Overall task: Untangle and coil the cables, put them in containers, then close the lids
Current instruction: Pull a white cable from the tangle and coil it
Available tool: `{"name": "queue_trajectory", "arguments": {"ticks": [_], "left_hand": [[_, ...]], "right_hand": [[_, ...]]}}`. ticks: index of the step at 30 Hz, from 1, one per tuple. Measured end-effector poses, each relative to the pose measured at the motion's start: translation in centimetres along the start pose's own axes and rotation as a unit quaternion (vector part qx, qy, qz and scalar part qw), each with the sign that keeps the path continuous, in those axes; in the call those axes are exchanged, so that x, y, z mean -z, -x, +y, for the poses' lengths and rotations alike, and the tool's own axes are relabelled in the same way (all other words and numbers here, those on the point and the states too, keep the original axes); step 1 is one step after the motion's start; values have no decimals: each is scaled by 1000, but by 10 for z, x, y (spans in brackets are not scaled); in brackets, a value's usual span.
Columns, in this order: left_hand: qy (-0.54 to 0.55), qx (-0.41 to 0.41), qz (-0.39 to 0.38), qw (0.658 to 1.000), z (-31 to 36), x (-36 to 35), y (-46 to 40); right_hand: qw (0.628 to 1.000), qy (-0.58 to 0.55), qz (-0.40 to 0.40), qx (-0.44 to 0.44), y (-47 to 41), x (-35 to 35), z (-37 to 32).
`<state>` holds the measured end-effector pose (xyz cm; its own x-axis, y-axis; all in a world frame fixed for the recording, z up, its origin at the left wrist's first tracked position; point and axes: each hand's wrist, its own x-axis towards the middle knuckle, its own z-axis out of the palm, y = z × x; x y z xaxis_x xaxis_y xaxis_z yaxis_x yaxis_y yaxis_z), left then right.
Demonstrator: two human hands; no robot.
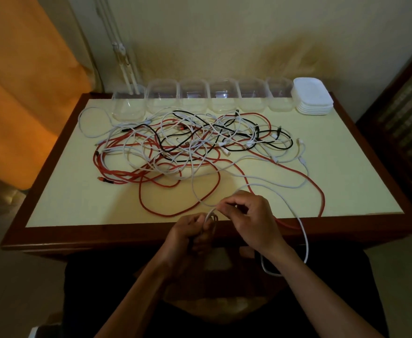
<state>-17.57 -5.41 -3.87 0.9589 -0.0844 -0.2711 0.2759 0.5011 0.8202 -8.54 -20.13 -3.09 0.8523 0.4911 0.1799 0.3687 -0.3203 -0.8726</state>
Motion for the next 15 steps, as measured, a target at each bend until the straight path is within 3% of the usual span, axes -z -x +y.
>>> {"name": "queue_trajectory", "arguments": {"ticks": [6,9,12,15], "left_hand": [[174,19,-6,985,-3,-4,2],[264,-11,0,964,-1,-7,2],[354,-68,39,932,13,-7,-3],[398,-126,103,903,27,3,-7]], "right_hand": [[999,-23,41,-3,10,-16,9],[998,-28,56,-15,16,-20,15],[1000,-16,5,-21,30,-24,21],[995,20,-93,-31,46,-24,26]]}}
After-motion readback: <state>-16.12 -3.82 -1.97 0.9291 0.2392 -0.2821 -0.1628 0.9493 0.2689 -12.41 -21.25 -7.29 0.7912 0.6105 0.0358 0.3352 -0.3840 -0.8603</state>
